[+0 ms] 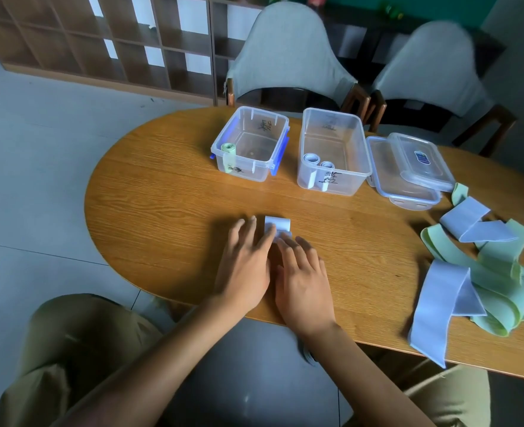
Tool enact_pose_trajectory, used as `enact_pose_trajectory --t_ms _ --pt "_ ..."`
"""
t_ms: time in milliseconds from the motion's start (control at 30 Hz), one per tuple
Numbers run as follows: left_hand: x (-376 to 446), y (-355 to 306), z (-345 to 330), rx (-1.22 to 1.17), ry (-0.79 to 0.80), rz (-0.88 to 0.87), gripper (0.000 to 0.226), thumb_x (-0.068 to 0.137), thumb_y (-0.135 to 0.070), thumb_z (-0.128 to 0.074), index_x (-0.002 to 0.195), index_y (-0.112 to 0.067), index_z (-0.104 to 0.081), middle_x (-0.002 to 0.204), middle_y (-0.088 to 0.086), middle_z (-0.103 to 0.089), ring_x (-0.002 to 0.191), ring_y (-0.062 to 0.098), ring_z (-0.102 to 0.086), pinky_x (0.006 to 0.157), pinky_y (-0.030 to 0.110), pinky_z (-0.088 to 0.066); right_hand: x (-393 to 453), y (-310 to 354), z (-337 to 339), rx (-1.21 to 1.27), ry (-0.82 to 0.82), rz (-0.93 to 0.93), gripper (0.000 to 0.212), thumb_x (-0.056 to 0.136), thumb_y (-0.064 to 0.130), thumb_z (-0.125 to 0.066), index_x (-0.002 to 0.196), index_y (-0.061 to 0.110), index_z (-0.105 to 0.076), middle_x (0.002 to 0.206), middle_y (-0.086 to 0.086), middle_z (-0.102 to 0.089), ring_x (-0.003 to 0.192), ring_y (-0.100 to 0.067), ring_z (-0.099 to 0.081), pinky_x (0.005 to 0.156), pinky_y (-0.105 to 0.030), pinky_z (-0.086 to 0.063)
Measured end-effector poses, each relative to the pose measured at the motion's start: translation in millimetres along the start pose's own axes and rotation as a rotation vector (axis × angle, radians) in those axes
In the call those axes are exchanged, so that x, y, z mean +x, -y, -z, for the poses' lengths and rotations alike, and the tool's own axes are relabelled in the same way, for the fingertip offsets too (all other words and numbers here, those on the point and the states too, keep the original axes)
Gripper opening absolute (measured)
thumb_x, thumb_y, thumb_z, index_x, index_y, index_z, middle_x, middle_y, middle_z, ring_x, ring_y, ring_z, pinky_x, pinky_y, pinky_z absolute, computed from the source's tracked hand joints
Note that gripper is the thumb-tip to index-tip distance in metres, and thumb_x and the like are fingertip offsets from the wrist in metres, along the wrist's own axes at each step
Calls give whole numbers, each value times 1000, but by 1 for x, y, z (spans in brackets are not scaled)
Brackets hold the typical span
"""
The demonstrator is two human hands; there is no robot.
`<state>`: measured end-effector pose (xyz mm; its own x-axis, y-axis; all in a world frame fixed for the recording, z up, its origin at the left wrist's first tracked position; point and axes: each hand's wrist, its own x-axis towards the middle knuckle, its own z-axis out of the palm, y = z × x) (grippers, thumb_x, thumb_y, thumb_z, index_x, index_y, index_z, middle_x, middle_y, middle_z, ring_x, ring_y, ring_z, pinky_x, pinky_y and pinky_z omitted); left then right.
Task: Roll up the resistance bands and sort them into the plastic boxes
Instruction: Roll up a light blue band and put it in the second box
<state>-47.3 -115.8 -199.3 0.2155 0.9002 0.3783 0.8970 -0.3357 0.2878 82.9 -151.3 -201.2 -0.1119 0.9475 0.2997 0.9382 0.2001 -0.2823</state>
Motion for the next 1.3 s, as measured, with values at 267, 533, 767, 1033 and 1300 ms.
enact_pose_trajectory --t_ms 267,533,767,1033,1300 --pt "-4 14 -1 -22 19 -33 61 83 -7 -43 141 -20 -55 153 19 -42 139 39 -37 112 48 -40 20 -9 1 2 36 49 52 89 12 -52 141 11 -52 145 -7 -55 137 -29 -45 110 -45 -41" --pt "0 19 -9 56 65 -12 68 84 -12 -58 149 -28 -43 157 18 -36 143 41 -29 116 48 -35 42 -19 -6 7 70 53 52 89 12 -53 141 12 -51 152 -6 -48 143 -27 -38 115 -44 -33" --pt "20 23 -18 -60 98 80 67 90 -14 -56 152 -32 -38 155 16 -40 143 38 -27 116 52 -33 59 -25 -6 23 107 2 58 94 18 -51 151 19 -38 146 -8 -37 133 -31 -32 111 -45 -35" --pt "49 33 -29 -107 125 134 45 98 -38 -52 143 -40 -47 157 5 -39 144 31 -24 111 51 -31 83 -35 -8 35 152 -20 54 97 20 -49 151 23 -40 137 -6 -34 121 -29 -34 102 -44 -38" --pt "67 42 -32 -71 146 112 42 96 -56 -48 137 -44 -48 159 -4 -35 145 24 -25 109 50 -31 110 -46 -6 -23 244 66 50 101 24 -49 150 18 -40 134 -6 -35 119 -26 -34 103 -41 -36"
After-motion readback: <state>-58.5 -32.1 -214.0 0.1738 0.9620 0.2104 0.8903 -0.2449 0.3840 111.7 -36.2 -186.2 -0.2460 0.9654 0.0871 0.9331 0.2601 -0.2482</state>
